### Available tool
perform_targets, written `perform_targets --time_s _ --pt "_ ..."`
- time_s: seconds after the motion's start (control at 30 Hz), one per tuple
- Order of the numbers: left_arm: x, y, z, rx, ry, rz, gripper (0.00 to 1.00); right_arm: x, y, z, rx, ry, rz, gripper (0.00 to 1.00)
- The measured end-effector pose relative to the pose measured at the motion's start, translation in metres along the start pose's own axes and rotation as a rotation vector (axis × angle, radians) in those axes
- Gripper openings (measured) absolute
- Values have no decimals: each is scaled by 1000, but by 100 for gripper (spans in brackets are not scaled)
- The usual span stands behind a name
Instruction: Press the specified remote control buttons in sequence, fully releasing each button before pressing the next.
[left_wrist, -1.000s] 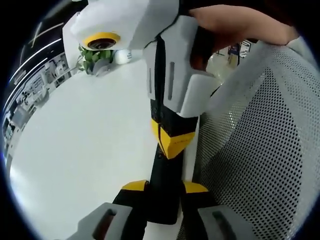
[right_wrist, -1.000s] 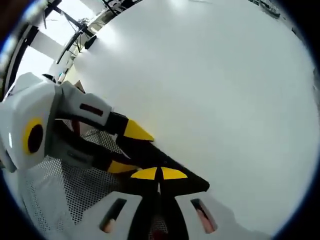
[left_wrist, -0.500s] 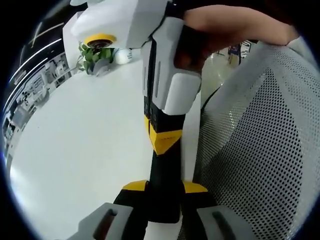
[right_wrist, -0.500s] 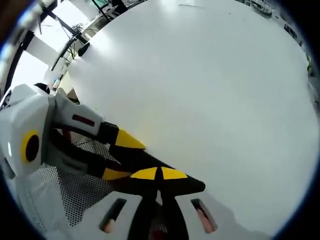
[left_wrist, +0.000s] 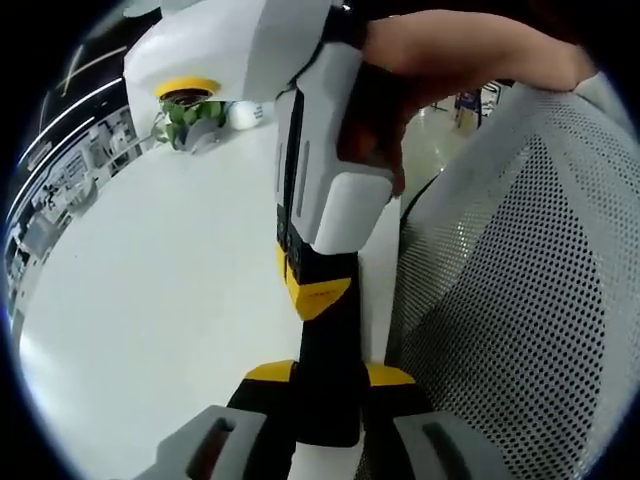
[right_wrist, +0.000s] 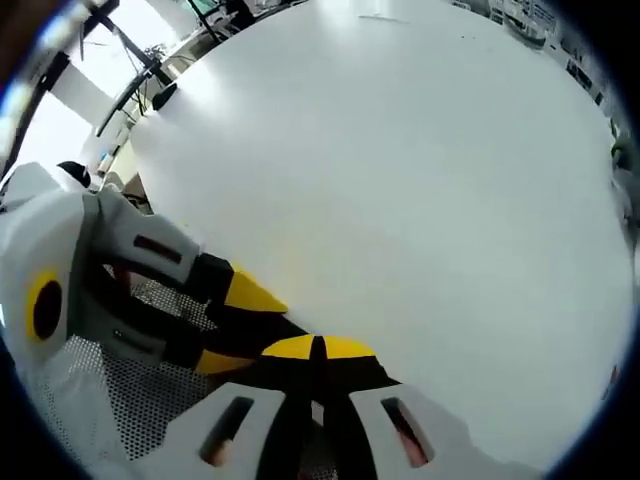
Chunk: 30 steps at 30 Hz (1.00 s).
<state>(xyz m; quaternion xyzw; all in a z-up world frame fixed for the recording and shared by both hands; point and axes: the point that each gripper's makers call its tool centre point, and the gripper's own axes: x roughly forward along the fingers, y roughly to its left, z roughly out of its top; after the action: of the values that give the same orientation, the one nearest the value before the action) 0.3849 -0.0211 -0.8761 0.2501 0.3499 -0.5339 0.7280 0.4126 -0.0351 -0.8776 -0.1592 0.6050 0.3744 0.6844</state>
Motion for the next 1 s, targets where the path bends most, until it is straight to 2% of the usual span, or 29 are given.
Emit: perform_targets --time_s 0.13,0.17,0.23,0.5,0.77,0.87,1.0 --pt "0 1 -1 -9 -4 -1 24 1 -3 2 23 -52 23 0" --pt "0 1 0 -6 -5 0 24 0 -4 0 55 -42 33 0" --pt "1 1 0 -4 -2 0 24 -2 -4 -2 55 -14 37 0" --pt "1 1 1 3 7 1 24 -7 -8 -7 92 8 39 0" --pt "1 2 2 -3 9 5 25 -12 5 -14 146 37 119 0" --pt "1 3 2 -7 13 10 25 -10 13 -18 146 69 155 0" --pt "1 3 1 -10 19 13 25 -5 15 -21 62 96 132 0"
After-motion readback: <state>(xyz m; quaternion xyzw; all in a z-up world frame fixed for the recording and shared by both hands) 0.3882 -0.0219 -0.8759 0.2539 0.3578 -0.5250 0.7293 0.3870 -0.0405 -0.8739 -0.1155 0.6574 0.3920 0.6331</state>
